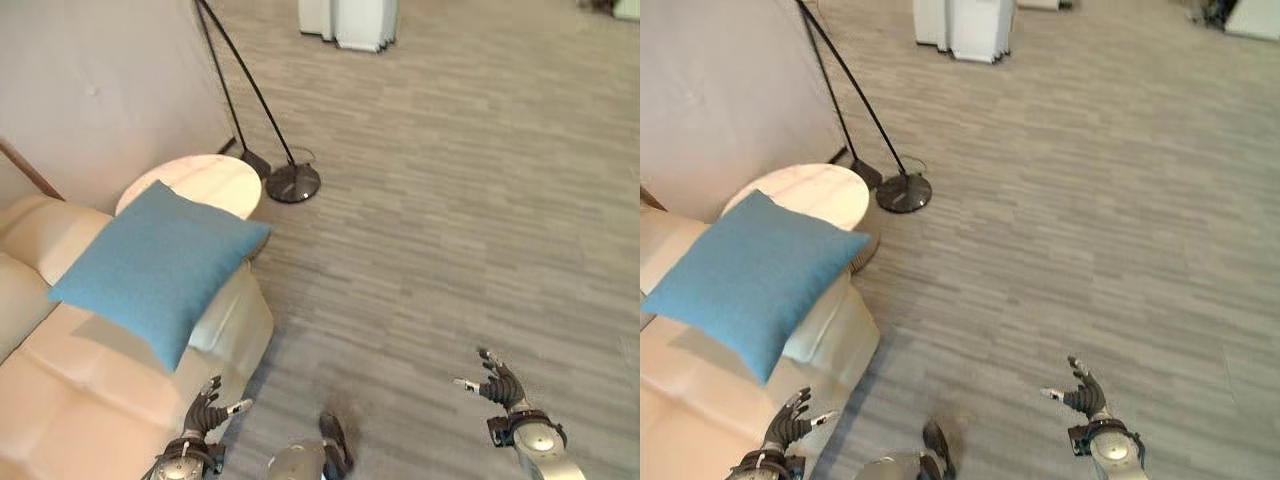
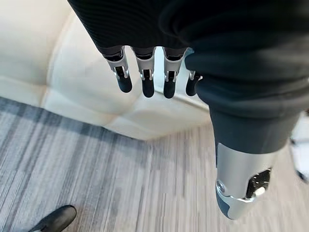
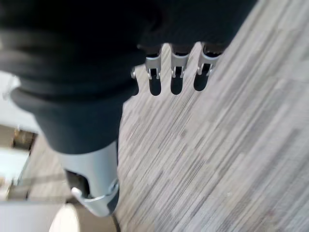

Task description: Pick up all the scattered cushions and arrange them neatly on the sofa.

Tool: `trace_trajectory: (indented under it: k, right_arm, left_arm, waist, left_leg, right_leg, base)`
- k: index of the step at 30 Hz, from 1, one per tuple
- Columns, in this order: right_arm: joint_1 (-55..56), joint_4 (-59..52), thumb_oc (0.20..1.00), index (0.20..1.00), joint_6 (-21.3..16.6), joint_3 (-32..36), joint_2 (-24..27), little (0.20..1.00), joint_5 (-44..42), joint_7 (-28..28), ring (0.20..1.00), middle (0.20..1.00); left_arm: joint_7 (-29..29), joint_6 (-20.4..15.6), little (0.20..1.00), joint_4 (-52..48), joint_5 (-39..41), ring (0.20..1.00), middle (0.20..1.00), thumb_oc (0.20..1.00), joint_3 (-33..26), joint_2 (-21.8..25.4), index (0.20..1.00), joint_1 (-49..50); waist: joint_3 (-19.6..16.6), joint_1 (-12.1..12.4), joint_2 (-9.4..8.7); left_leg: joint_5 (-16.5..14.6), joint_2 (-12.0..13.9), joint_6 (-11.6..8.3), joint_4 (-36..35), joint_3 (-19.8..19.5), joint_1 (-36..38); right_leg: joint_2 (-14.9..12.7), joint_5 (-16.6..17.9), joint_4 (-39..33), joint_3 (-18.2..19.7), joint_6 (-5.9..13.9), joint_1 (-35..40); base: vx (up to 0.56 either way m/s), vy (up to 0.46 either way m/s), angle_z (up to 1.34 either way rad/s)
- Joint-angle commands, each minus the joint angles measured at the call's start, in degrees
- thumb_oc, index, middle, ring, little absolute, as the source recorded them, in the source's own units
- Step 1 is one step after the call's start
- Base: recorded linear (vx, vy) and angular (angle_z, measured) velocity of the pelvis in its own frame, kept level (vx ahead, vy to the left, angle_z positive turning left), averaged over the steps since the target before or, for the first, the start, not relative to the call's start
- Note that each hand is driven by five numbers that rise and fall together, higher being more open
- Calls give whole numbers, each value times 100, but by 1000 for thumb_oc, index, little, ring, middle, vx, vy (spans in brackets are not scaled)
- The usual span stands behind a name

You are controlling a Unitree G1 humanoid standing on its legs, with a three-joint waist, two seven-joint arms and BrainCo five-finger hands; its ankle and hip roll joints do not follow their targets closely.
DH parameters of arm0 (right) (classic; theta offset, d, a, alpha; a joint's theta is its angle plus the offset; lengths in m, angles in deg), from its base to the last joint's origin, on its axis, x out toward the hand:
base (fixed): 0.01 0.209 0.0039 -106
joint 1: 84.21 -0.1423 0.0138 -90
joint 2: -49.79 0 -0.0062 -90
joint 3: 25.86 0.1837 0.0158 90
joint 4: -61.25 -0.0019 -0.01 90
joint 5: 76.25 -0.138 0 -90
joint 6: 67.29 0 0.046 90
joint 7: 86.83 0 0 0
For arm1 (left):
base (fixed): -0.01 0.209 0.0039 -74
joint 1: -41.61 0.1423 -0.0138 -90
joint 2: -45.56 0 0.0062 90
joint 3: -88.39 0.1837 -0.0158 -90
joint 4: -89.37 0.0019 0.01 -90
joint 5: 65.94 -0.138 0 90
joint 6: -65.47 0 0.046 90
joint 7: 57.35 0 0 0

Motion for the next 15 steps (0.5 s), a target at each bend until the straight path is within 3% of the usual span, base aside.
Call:
trace_trajectory:
  k: [1,2,3,4,6,7,8,9,10,13,14,15]
  right_arm:
    - [-592,27,1000,1000,-222,254,-38,1000,108,33,1000,1000]
    - [-578,7,1000,1000,-207,255,-47,1000,93,64,1000,1000]
    - [-560,-27,1000,1000,-228,244,-9,1000,55,82,1000,1000]
    - [-560,-27,1000,1000,-227,243,-6,1000,55,83,1000,1000]
    - [-552,-35,1000,1000,-206,263,33,1000,-24,89,1000,1000]
    - [-555,-34,1000,1000,-207,263,32,1000,-24,89,1000,1000]
    - [-532,-2,1000,1000,-169,302,69,1000,38,9,1000,1000]
    - [-489,74,1000,1000,-233,345,88,1000,-64,81,1000,1000]
    - [-493,76,1000,1000,-235,344,86,1000,-65,81,1000,1000]
    - [-496,227,1000,1000,-266,408,83,1000,-147,96,1000,1000]
    - [-487,361,1000,1000,-262,492,149,1000,-230,109,1000,1000]
    - [-484,371,1000,1000,-251,510,180,1000,-228,95,1000,1000]
  left_arm:
    - [180,-177,1000,-508,68,1000,1000,1000,-2,301,1000,-240]
    - [181,-187,1000,-499,72,1000,1000,1000,-13,284,1000,-242]
    - [191,-224,1000,-450,79,1000,1000,1000,7,271,1000,-257]
    - [191,-225,1000,-449,78,1000,1000,1000,7,268,1000,-257]
    - [181,-246,1000,-400,75,1000,1000,1000,85,208,1000,-322]
    - [181,-246,1000,-398,74,1000,1000,1000,84,208,1000,-324]
    - [244,-180,1000,-357,-48,1000,1000,1000,70,224,1000,-365]
    - [215,-302,1000,-336,-61,1000,1000,1000,108,225,1000,-452]
    - [215,-303,1000,-334,-61,1000,1000,1000,106,227,1000,-454]
    - [178,-324,1000,-262,92,1000,1000,1000,163,145,1000,-498]
    - [69,-309,1000,-156,134,1000,1000,1000,183,110,1000,-418]
    - [49,-292,1000,-129,121,1000,1000,1000,186,116,1000,-409]
  waist:
    - [510,169,115]
    - [550,100,151]
    - [677,-71,347]
    - [688,-86,349]
    - [827,-415,326]
    - [827,-421,331]
    - [855,-543,288]
    - [851,-580,179]
    - [846,-587,171]
    - [796,-612,158]
    - [736,-599,117]
    - [726,-580,101]
  left_leg:
    - [-100,350,-835,-19,-693,130]
    - [-154,314,-835,-71,-829,298]
    - [-109,387,-878,-275,-1124,681]
    - [-110,384,-880,-278,-1138,695]
    - [-343,248,-1038,-345,-1698,1204]
    - [-334,252,-1039,-349,-1704,1201]
    - [-406,211,-1099,-429,-1890,1348]
    - [-597,254,-1248,-181,-1989,1320]
    - [-586,247,-1247,-177,-1994,1304]
    - [-390,425,-1464,583,-2036,1043]
    - [-214,849,-1509,925,-1464,735]
    - [-175,977,-1506,877,-1264,625]
  right_leg:
    - [-542,1119,-2029,1181,458,269]
    - [-463,922,-2062,1260,405,87]
    - [-70,497,-2414,1287,146,-632]
    - [-75,488,-2413,1273,145,-612]
    - [408,591,-3928,1853,263,-1044]
    - [412,617,-3965,1844,261,-1029]
    - [576,748,-4523,2171,386,-1053]
    - [548,747,-4675,2399,439,-799]
    - [540,762,-4690,2395,440,-804]
    - [456,762,-4405,2129,272,-765]
    - [299,654,-4752,1727,171,-305]
    - [254,612,-4806,1617,156,-207]
  base:
    - [464,67,119]
    - [542,-19,142]
    - [365,-43,136]
    - [573,-151,121]
    - [500,-182,108]
    - [370,-158,165]
    - [401,-208,150]
    - [398,-209,129]
    - [303,-212,131]
    - [315,-254,190]
    - [362,-226,156]
    - [266,-157,147]
